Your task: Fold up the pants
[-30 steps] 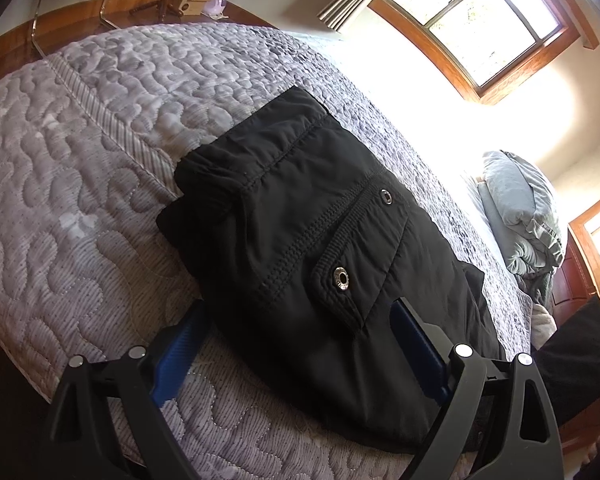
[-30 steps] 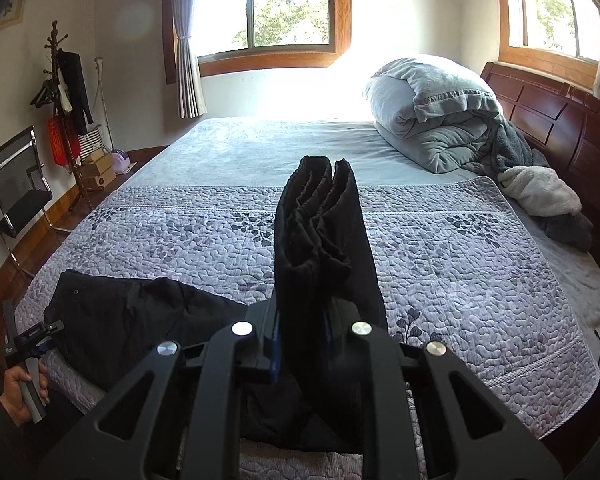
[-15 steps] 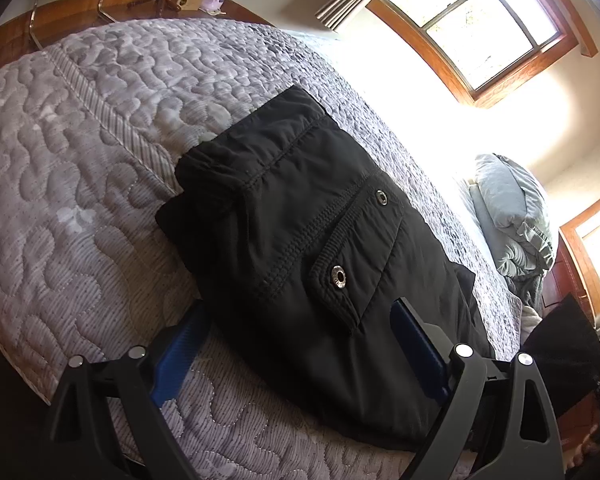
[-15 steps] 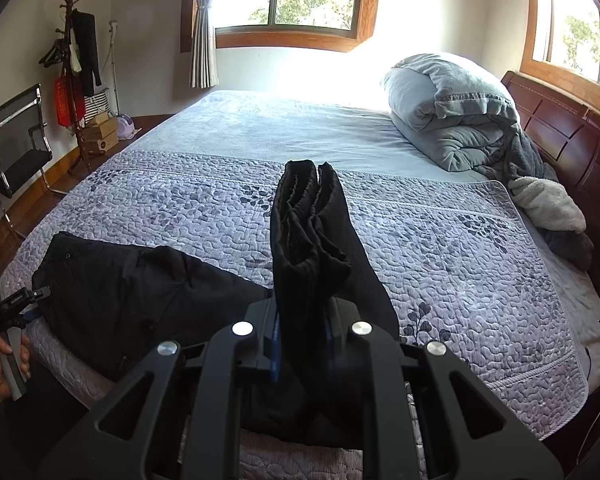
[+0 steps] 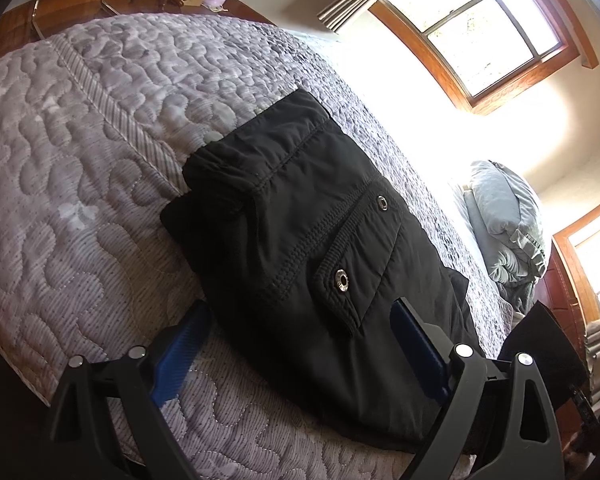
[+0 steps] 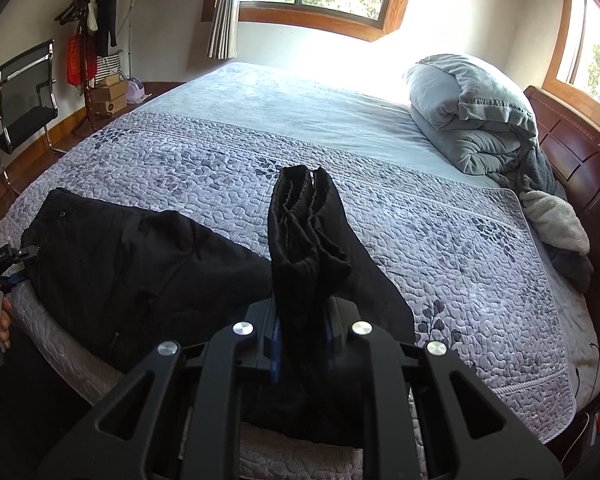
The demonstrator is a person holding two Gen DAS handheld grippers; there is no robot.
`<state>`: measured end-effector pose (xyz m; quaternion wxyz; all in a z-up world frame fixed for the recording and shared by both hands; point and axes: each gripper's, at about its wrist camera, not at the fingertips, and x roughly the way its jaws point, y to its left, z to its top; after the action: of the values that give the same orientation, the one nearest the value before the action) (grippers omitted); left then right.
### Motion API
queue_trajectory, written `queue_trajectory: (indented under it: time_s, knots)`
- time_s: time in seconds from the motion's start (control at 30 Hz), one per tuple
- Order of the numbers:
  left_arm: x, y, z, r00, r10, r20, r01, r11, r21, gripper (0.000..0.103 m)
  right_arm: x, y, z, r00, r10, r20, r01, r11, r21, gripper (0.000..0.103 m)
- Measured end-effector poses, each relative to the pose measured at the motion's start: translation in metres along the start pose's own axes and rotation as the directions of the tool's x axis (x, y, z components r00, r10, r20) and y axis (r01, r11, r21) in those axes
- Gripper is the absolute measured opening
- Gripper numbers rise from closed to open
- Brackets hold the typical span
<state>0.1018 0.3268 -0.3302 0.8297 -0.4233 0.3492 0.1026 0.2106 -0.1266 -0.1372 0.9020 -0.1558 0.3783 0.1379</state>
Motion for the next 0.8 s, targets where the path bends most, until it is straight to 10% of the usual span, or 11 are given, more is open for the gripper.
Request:
queue_trajectory:
  time_s: [0.8]
  knots:
    - [0.001, -0.001, 0.002, 1.0, -0.008, -0.008, 0.008, 1.0, -0.003, 0.093, 0.056, 0.094, -0.047, 0.995, -0.058, -0.083, 0.033, 0.961, -0.275, 0.014]
